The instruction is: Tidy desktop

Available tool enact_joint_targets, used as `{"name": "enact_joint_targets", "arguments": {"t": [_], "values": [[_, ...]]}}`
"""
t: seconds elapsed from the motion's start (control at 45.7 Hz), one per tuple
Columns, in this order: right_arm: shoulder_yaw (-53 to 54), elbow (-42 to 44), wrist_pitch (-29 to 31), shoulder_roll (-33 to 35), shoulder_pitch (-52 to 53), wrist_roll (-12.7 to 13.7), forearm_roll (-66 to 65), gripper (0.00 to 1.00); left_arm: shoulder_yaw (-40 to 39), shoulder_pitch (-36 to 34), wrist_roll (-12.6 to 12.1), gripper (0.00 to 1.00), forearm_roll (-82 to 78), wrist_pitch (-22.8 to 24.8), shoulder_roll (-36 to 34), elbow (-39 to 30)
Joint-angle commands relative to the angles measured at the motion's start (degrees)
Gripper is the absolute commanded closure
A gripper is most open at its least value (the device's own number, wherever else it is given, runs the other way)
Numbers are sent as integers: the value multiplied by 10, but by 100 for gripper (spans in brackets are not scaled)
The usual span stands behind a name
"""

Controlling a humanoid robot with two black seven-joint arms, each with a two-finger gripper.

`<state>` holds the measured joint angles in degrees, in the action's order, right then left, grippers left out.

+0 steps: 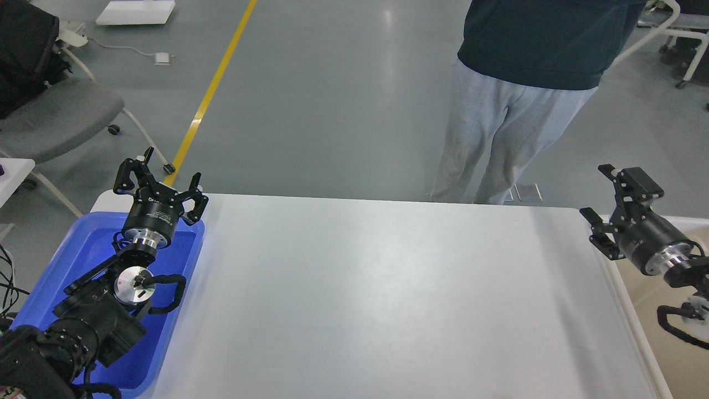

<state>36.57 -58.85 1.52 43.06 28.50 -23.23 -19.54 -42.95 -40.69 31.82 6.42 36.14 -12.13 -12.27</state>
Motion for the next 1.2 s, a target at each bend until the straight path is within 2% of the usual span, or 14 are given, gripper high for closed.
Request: {"name": "enact_joint_targets", "arguments": {"t": [0.0,0.131,0.328,0.503,0.787,0.875,0.918,0.94,1.028,1.072,1.115,1.181], "values": [[-116,-136,10,163,35,13,-156,0,0,0,0,0,0,1,0,0],[-199,-174,5,201,60,13,-358,0,0,0,0,0,0,1,0,0],[-257,-240,16,242,70,22,-447,0,0,0,0,0,0,1,0,0],[-323,-273,12,248,77,8,-646,0,1,0,0,0,0,1,0,0],[-417,-274,13,227,152,4,-655,0,1,0,0,0,0,1,0,0],[-439,-275,14,204,176,14,-655,0,1,0,0,0,0,1,0,0],[-463,-275,16,194,196,35,-655,0,1,0,0,0,0,1,0,0],[-479,-275,17,190,205,56,-652,0,1,0,0,0,0,1,0,0],[-528,-275,34,173,243,200,-600,0,1,0,-1,0,0,1,0,0],[-534,-280,44,155,256,256,-538,0,1,0,0,0,0,1,0,0],[-534,-292,54,146,267,272,-481,0,1,0,0,0,0,1,0,0],[-534,-319,77,137,286,272,-428,0,1,0,0,0,0,1,0,0]]}}
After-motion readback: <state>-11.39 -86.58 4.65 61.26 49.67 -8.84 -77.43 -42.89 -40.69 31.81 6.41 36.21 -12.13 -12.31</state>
